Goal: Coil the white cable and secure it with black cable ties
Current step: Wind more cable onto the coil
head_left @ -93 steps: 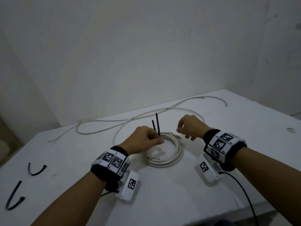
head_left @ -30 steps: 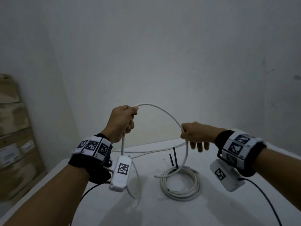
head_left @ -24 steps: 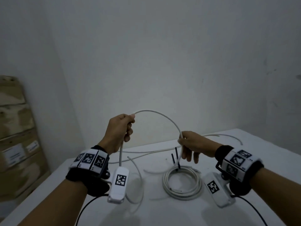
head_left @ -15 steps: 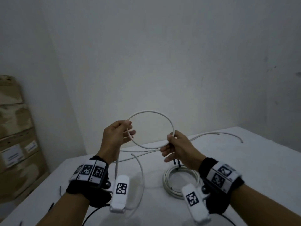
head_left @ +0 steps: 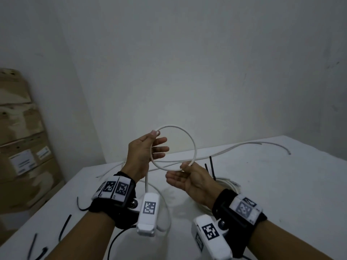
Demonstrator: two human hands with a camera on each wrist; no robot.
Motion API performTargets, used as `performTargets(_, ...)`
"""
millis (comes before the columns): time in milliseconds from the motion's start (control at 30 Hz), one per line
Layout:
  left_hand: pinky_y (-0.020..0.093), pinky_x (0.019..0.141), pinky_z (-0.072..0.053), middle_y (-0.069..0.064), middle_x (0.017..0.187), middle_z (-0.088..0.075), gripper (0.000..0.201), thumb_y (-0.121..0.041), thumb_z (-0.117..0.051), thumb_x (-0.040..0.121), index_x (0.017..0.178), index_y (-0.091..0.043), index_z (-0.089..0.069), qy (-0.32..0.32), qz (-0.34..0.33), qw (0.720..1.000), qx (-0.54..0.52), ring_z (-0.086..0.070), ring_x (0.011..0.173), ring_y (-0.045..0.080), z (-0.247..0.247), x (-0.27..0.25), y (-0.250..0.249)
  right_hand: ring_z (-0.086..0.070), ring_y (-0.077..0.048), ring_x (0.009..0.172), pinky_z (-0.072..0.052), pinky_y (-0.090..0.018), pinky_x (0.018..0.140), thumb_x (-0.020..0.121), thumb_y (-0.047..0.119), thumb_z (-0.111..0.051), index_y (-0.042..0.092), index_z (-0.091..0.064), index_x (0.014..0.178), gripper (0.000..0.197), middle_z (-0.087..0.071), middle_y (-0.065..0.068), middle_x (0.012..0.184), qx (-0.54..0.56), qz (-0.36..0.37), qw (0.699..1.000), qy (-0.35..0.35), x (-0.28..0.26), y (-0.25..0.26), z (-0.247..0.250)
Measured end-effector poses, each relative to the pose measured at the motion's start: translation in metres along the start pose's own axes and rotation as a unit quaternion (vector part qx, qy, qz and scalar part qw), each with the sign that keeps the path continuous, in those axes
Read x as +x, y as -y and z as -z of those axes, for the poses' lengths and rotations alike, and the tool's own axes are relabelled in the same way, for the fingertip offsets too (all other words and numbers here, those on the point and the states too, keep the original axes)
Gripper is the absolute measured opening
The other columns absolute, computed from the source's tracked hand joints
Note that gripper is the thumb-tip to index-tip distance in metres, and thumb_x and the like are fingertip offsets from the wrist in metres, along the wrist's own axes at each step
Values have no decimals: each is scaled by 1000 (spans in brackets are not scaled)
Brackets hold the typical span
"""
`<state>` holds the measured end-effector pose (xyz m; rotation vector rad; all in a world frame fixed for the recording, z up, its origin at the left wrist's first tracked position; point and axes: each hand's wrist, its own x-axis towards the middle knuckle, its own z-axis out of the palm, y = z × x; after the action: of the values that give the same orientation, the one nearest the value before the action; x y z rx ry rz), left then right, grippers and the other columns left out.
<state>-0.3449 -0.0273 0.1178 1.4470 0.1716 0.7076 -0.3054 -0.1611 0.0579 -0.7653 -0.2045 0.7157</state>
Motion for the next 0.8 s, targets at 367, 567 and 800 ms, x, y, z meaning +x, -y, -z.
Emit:
performTargets(367, 15, 36, -29, -2, 50, -47, 20, -26, -60, 94, 98, -9, -68, -50, -2, 999, 9, -37, 35, 9, 9, 8, -1, -69, -25, 62, -57, -33, 55, 97, 17, -50, 7, -52, 89, 13, -68, -20, 80, -121, -30, 990, 60, -1, -6, 6)
performTargets(567, 17, 37, -34, 1, 55, -55, 19, -26, -59, 94, 94, -10, -69, -37, 5, 999, -8, -45, 38, 12, 7, 8, -6, -70, -22, 59, -57, -27, 51, 95, 11, -51, 4, -56, 88, 11, -67, -18, 78, -80, -80, 990, 79, -5, 4, -1)
performTargets(800, 29, 55, -57, 17, 85, -70, 20, -23, -56, 96, 96, -5, -66, -25, 11, 999, -22, -70, 65, 23, 6, 4, -4, -67, -24, 56, -58, -29, 53, 99, 6, -43, 3, -52, 80, 21, -66, -17, 66, 58, -14, 998, 18, -5, -12, 2)
